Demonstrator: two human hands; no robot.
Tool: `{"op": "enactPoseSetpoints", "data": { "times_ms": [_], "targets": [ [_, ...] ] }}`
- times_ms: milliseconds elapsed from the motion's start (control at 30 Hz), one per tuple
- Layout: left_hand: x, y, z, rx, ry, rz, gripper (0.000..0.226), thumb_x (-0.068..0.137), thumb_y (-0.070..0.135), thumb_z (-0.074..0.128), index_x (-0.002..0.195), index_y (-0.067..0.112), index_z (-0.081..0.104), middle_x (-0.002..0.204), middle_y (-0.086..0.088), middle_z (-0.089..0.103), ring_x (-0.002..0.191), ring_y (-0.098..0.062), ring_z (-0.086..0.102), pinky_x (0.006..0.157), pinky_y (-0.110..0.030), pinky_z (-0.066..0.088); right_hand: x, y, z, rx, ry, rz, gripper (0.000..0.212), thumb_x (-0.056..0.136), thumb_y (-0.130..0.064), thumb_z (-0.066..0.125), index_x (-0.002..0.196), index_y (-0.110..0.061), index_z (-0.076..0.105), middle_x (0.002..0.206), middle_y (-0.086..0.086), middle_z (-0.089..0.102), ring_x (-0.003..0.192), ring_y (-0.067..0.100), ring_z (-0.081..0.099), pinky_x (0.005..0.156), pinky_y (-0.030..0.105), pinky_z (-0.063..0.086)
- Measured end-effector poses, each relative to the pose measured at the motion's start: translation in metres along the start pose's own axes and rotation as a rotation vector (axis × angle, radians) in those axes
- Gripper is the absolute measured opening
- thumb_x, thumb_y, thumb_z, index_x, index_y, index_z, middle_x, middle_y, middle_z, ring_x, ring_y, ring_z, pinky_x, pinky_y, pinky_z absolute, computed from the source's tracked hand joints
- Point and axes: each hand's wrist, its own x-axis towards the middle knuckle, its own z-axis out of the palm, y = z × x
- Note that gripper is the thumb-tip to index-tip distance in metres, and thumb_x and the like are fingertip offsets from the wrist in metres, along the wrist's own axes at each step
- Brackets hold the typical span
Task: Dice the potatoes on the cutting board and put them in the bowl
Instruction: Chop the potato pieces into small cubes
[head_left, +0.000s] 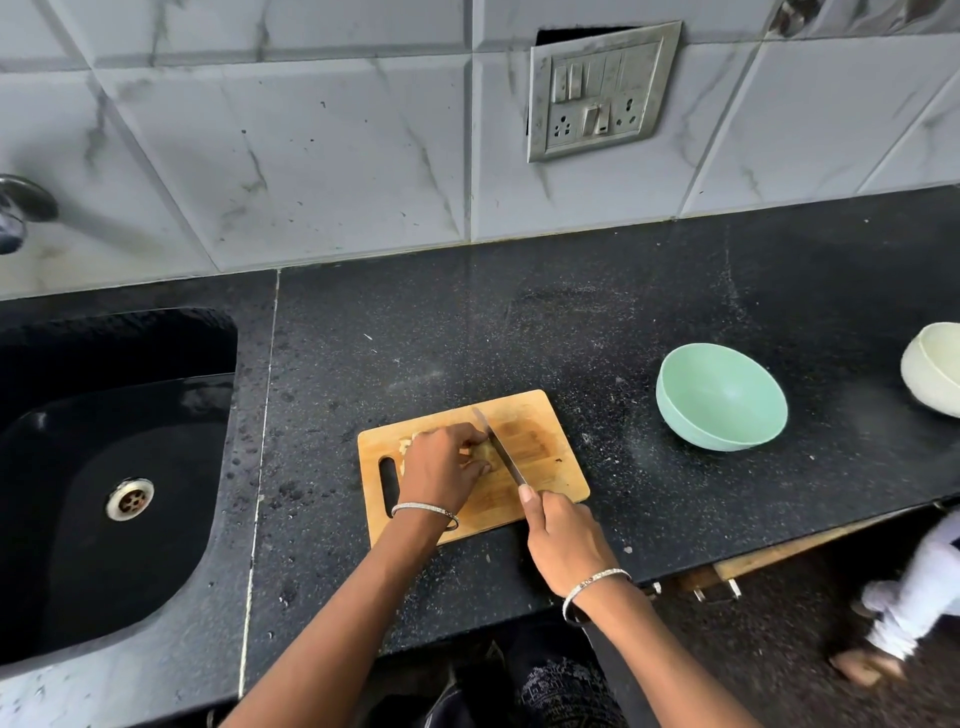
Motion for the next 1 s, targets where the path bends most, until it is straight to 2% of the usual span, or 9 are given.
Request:
{"op": "enactPoseSetpoints", "data": {
  "times_ms": [133, 233, 300, 567, 633, 733, 867, 1000],
  "targets": [
    [-0.002, -0.001, -0.002, -0.055, -0.008, -0.019, 0.030, 0.072, 0.015, 0.081, 0.100, 0.020, 0.073, 0.094, 0.006, 0.074, 0.078, -0.008, 0.070, 0.078, -0.029, 0.058, 0.004, -0.012, 0.003, -0.066, 0.016, 0.041, 0.053, 0.102, -0.053, 0.020, 0.100, -0.016, 0.059, 0.094, 0.008, 0.062, 0.092, 0.034, 0.061, 0.070, 0.037, 0.043],
    [-0.003, 0.000, -0.003, -0.077, 0.007, -0.024, 0.030, 0.072, 0.013, 0.081, 0.101, 0.019, 0.073, 0.095, 0.005, 0.074, 0.077, -0.007, 0.069, 0.078, -0.024, 0.057, 0.004, -0.015, 0.007, -0.120, 0.046, 0.043, 0.054, 0.102, -0.051, 0.021, 0.104, -0.015, 0.060, 0.105, 0.012, 0.065, 0.098, 0.037, 0.061, 0.071, 0.038, 0.040],
    [-0.004, 0.001, -0.002, -0.082, 0.007, -0.025, 0.031, 0.072, 0.012, 0.081, 0.101, 0.018, 0.074, 0.096, 0.005, 0.074, 0.078, -0.007, 0.069, 0.079, -0.023, 0.057, 0.002, -0.015, 0.010, -0.153, 0.053, 0.050, 0.055, 0.102, -0.051, 0.020, 0.106, -0.014, 0.060, 0.107, 0.013, 0.065, 0.100, 0.037, 0.061, 0.072, 0.039, 0.042],
    [0.001, -0.004, 0.001, -0.068, 0.000, -0.024, 0.034, 0.067, 0.014, 0.084, 0.097, 0.023, 0.070, 0.091, 0.007, 0.073, 0.084, -0.009, 0.068, 0.078, -0.034, 0.058, -0.006, -0.012, 0.013, -0.192, 0.066, 0.069, 0.054, 0.103, -0.049, 0.021, 0.106, -0.014, 0.061, 0.108, 0.012, 0.065, 0.100, 0.036, 0.062, 0.069, 0.037, 0.039],
    [0.002, 0.000, -0.002, -0.004, -0.027, 0.009, 0.043, 0.070, 0.017, 0.082, 0.106, 0.028, 0.062, 0.097, 0.008, 0.070, 0.088, -0.010, 0.067, 0.079, -0.034, 0.057, -0.005, -0.013, 0.013, -0.192, 0.064, 0.069, 0.054, 0.103, -0.050, 0.021, 0.105, -0.013, 0.061, 0.108, 0.012, 0.066, 0.100, 0.036, 0.062, 0.071, 0.038, 0.043],
    [0.007, 0.008, -0.009, 0.262, -0.156, 0.159, 0.053, 0.079, 0.021, 0.074, 0.121, 0.042, 0.051, 0.111, 0.005, 0.055, 0.091, -0.018, 0.062, 0.078, -0.037, 0.055, -0.005, -0.014, 0.012, -0.190, 0.062, 0.073, 0.054, 0.103, -0.049, 0.022, 0.107, -0.013, 0.061, 0.109, 0.012, 0.065, 0.101, 0.037, 0.062, 0.070, 0.038, 0.042],
    [0.018, 0.017, -0.018, 0.435, -0.306, 0.228, 0.034, 0.083, 0.017, 0.069, 0.107, 0.041, 0.065, 0.114, 0.003, 0.041, 0.091, -0.020, 0.060, 0.076, -0.036, 0.055, -0.007, -0.015, 0.011, -0.186, 0.053, 0.073, 0.053, 0.103, -0.049, 0.023, 0.104, -0.013, 0.060, 0.108, 0.013, 0.066, 0.100, 0.037, 0.062, 0.070, 0.038, 0.043],
    [0.023, 0.021, -0.017, 0.430, -0.307, 0.223, 0.031, 0.078, 0.018, 0.073, 0.101, 0.039, 0.069, 0.110, 0.002, 0.041, 0.089, -0.021, 0.060, 0.075, -0.037, 0.056, -0.013, -0.010, 0.007, -0.170, 0.015, 0.072, 0.052, 0.102, -0.050, 0.024, 0.102, -0.012, 0.060, 0.105, 0.014, 0.065, 0.098, 0.038, 0.062, 0.071, 0.039, 0.044]
  ]
}}
